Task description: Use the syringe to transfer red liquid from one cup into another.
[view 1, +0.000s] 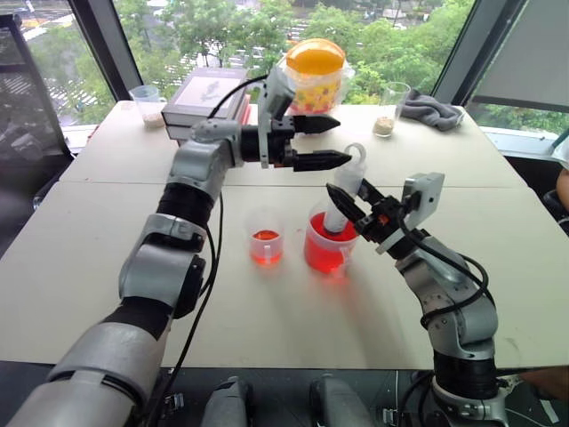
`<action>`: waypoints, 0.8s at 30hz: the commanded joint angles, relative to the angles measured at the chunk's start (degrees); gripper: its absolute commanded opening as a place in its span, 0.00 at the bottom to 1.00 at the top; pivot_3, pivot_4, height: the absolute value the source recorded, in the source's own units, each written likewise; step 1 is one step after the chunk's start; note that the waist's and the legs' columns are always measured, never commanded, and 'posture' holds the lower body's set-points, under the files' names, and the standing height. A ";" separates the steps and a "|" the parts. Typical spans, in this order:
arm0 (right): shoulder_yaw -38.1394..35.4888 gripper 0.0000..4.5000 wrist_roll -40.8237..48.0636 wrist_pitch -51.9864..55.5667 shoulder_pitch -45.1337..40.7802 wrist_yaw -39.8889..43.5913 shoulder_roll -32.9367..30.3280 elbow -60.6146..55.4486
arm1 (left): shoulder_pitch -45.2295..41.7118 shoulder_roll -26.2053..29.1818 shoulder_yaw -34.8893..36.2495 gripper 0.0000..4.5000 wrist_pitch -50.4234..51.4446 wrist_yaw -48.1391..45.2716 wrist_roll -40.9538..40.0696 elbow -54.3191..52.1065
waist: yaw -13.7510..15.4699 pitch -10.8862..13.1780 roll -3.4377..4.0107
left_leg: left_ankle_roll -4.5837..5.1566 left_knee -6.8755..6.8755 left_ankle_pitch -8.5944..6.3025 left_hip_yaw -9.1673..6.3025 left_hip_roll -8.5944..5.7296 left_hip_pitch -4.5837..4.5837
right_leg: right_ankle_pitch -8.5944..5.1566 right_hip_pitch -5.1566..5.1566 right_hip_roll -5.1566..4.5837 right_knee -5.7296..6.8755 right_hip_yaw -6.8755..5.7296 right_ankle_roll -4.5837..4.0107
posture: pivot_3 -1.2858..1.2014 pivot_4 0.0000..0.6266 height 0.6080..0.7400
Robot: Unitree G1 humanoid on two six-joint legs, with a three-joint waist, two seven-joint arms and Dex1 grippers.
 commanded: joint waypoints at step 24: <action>2.98 0.35 4.71 1.53 -0.47 -1.14 -1.24 -1.80 | -0.41 -3.20 4.99 0.01 7.88 0.58 -4.90 -12.98 | 0.03 0.00 0.00 | 0.01 0.02 0.00 -0.06 0.02 -0.01 | 0.00 0.01 0.03 0.02 -0.01 0.00 | 0.52 0.24 1.00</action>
